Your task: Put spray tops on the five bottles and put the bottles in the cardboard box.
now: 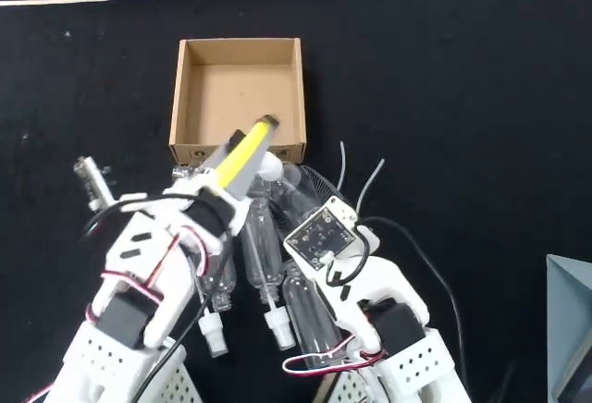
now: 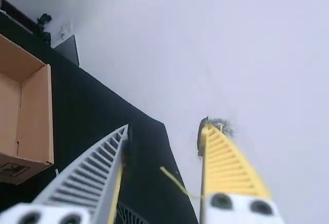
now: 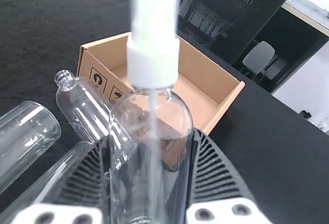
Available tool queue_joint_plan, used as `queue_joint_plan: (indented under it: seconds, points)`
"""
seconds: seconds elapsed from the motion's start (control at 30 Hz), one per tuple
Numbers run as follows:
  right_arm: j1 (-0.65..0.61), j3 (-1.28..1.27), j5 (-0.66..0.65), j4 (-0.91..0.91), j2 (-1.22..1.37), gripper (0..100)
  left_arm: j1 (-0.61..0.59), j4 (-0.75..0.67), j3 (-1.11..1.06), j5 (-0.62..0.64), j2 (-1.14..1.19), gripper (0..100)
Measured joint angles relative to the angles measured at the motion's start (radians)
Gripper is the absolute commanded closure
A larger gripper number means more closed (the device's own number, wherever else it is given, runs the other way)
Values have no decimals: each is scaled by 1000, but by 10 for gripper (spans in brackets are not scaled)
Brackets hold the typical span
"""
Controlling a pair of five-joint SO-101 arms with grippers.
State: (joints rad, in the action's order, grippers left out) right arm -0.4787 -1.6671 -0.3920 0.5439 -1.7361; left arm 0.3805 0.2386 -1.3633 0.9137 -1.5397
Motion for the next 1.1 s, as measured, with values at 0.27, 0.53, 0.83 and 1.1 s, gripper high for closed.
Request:
queue_joint_plan:
  seconds: [0.27,0.53,0.83,1.1]
  points:
    - [0,0,0,0,0,986,-58,0,-48,0,-138,798]
    - [0,0,0,0,0,986,-184,0,-52,0,-140,798]
    - [0,2,0,0,0,986,-285,-6,-120,-28,-138,798]
    - [0,14,0,0,0,986,-292,-6,-146,-57,-138,798]
